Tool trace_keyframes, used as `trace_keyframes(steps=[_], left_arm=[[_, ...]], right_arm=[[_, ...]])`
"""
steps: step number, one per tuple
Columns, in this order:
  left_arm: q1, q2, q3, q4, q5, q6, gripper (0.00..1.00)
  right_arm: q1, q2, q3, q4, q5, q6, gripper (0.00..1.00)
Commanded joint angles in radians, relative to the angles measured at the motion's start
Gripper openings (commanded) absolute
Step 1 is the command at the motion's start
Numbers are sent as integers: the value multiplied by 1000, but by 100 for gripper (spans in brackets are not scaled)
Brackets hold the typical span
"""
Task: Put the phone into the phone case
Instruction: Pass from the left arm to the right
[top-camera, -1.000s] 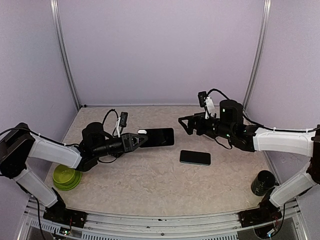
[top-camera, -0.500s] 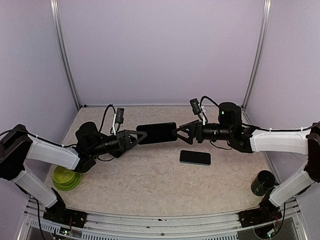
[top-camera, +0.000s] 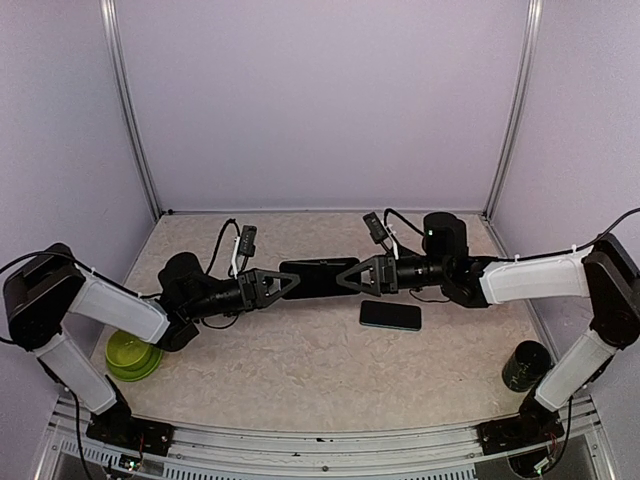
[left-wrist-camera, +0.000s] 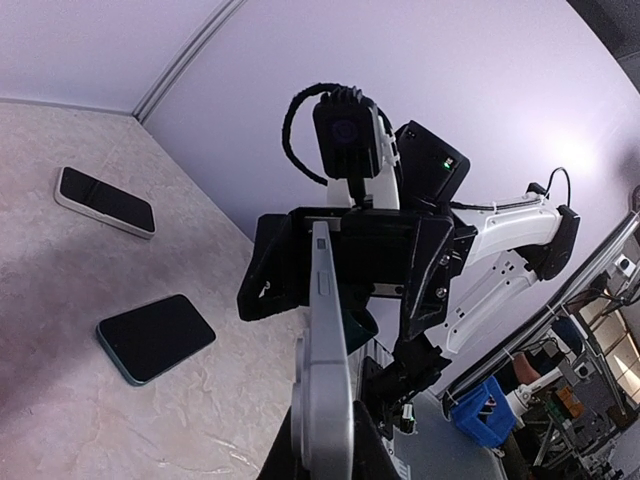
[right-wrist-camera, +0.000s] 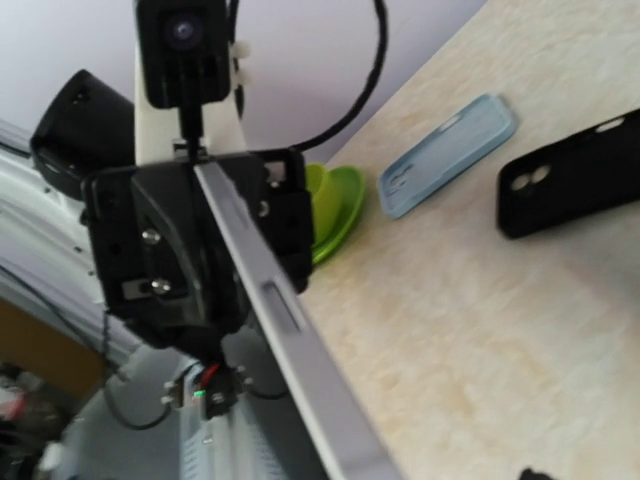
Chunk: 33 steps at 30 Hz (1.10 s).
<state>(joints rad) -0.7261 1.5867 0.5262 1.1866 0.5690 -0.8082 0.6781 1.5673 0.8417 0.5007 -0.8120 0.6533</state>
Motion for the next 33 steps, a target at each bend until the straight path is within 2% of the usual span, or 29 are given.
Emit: trace_keyframes(steps=[1, 18, 23, 27, 29, 33], left_arm=[[-9, 10, 30, 105, 13, -6, 0], [-14, 42, 34, 113, 6, -17, 0], [-15, 44, 34, 108, 4, -17, 0], [-14, 42, 33, 97, -1, -17, 0], [-13, 41, 32, 87, -6, -15, 3], [-10, 30, 29, 57, -17, -5, 15]], right_arm=[[-8, 41, 30, 134, -108, 123, 82], [-8, 124, 40, 285, -199, 257, 55], [-8, 124, 40, 297, -207, 260, 38], [-8, 123, 49, 256, -200, 230, 12], [-9, 122, 51, 237, -198, 214, 0], [-8, 112, 53, 207, -190, 189, 0]])
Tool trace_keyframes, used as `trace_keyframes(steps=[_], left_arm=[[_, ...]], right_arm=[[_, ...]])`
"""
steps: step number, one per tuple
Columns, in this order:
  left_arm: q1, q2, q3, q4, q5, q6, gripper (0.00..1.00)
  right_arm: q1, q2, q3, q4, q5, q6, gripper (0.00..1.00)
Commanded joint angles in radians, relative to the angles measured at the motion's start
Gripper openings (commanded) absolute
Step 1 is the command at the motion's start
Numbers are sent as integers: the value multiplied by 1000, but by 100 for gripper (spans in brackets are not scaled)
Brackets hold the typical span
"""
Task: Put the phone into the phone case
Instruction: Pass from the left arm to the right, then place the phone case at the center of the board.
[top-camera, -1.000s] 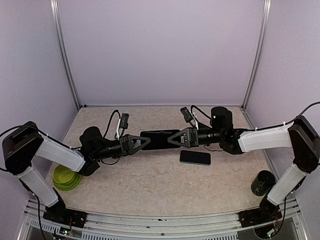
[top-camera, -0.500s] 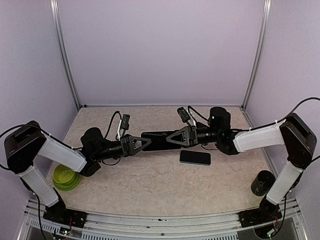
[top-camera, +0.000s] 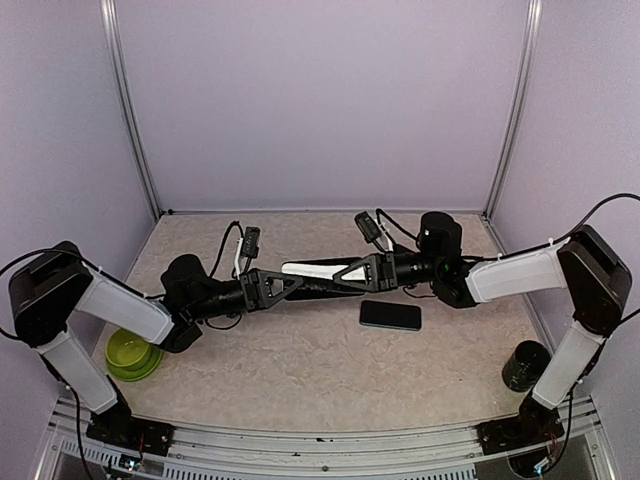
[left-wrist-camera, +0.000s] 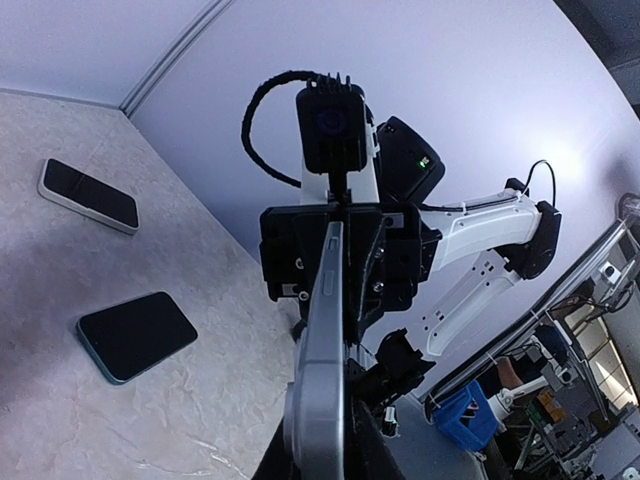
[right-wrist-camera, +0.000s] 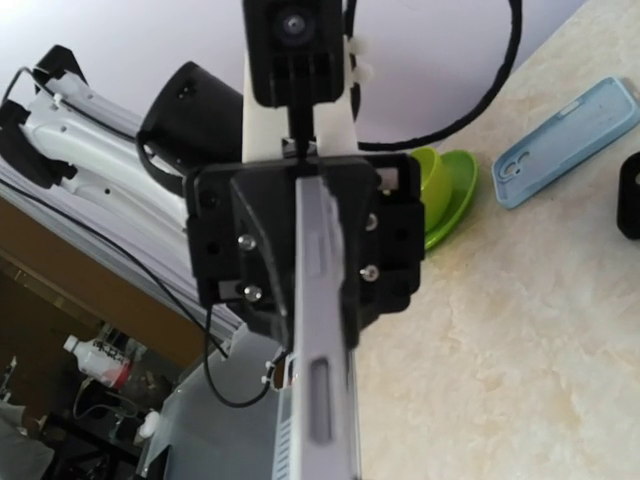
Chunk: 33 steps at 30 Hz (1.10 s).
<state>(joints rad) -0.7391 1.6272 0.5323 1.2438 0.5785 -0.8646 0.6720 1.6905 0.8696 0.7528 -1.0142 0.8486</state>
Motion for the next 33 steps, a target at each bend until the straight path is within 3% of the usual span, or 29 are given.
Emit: trace_keyframes(steps=[1, 6, 15, 21, 26, 33], left_arm=[[4, -14, 22, -9, -29, 56, 17], [11, -49, 14, -85, -59, 96, 37], [7, -234, 45, -437, -248, 320, 97], [-6, -375, 61, -635, -520, 448, 99], [-25, -456, 73, -738, -838, 511, 99], [-27, -545, -53, -597, -1198, 448, 99]], right_arm=[[-3, -17, 26, -58, 15, -15, 0], [-18, -54, 34, -132, 32, -66, 0], [-67, -145, 57, -366, 111, -232, 0], [-74, -184, 73, -481, 186, -313, 0], [-74, -192, 74, -510, 203, -336, 0], [-75, -197, 63, -515, 203, -350, 0]])
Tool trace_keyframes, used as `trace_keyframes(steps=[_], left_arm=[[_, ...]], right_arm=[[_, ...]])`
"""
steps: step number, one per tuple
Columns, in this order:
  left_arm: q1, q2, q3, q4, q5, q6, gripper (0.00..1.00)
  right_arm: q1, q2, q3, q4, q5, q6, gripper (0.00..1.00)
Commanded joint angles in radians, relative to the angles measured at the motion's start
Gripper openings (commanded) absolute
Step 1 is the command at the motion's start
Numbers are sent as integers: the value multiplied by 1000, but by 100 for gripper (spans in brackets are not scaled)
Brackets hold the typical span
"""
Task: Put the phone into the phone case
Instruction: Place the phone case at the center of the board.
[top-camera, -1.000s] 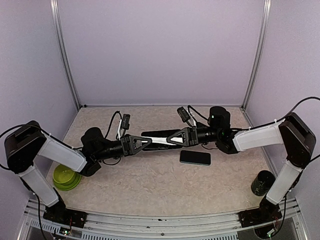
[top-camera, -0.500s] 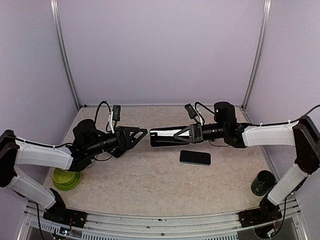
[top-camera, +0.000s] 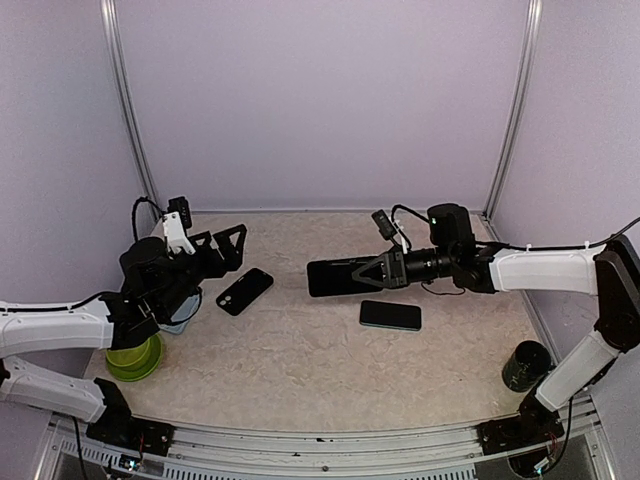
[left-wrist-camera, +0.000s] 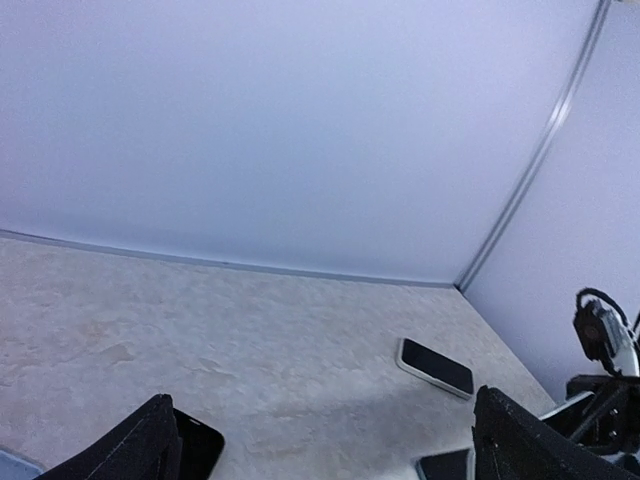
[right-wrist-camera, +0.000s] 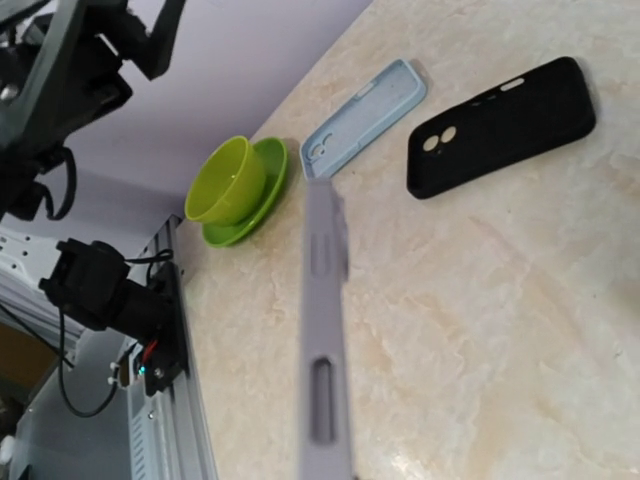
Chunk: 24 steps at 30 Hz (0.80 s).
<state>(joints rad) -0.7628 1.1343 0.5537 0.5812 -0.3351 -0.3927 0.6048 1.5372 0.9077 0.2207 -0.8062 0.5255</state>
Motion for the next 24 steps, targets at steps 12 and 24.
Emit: trace_keyframes(steps=[12, 24], left_arm=[[27, -25, -104, -48, -405, -159, 99], [51, 50, -86, -198, -365, -368, 99]], right_arm=[[-8, -40, 21, -8, 27, -43, 0], [-8, 21, 71, -71, 72, -49, 0]])
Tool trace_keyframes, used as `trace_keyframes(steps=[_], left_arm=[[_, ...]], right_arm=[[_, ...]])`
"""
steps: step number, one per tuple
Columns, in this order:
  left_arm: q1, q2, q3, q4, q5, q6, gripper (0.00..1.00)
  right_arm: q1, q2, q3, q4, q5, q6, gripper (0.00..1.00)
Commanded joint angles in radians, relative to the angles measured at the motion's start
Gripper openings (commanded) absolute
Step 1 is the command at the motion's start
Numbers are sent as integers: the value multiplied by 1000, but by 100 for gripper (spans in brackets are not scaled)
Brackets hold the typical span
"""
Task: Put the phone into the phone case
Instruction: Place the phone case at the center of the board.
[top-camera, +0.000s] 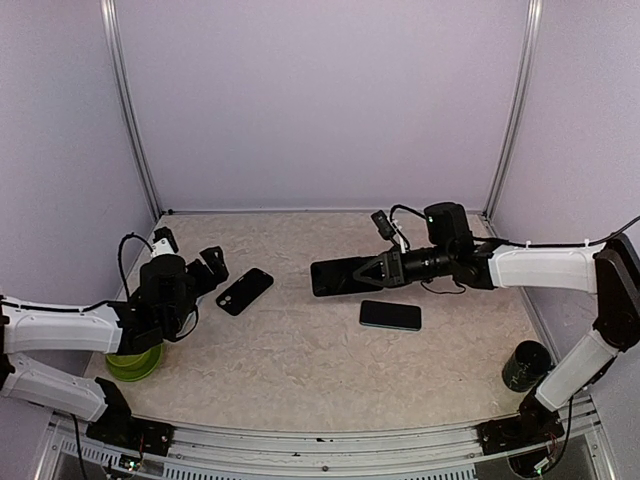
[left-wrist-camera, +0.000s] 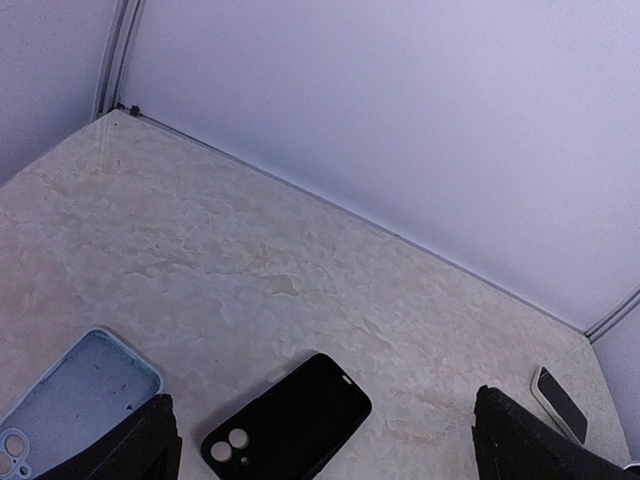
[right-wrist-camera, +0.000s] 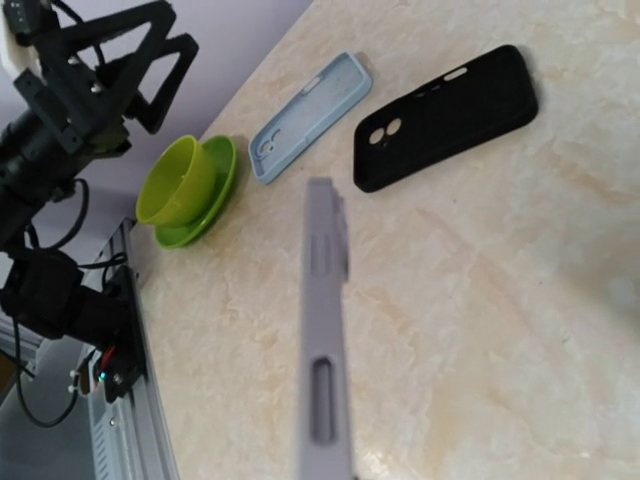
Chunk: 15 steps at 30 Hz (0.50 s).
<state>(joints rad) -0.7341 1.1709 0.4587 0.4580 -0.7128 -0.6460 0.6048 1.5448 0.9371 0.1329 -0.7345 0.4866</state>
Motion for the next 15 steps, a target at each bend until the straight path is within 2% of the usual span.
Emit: trace_keyframes(steps=[1, 8, 15], left_arm=[[29, 33, 19, -99, 30, -140, 99], [67, 154, 88, -228, 160, -280, 97], [136, 249, 158, -311, 304, -373, 90]], right_arm=[[-8, 18, 44, 18, -1, -9, 0], [-7, 35, 53, 14, 1, -9, 0], [-8, 46, 55, 15, 0, -9, 0]])
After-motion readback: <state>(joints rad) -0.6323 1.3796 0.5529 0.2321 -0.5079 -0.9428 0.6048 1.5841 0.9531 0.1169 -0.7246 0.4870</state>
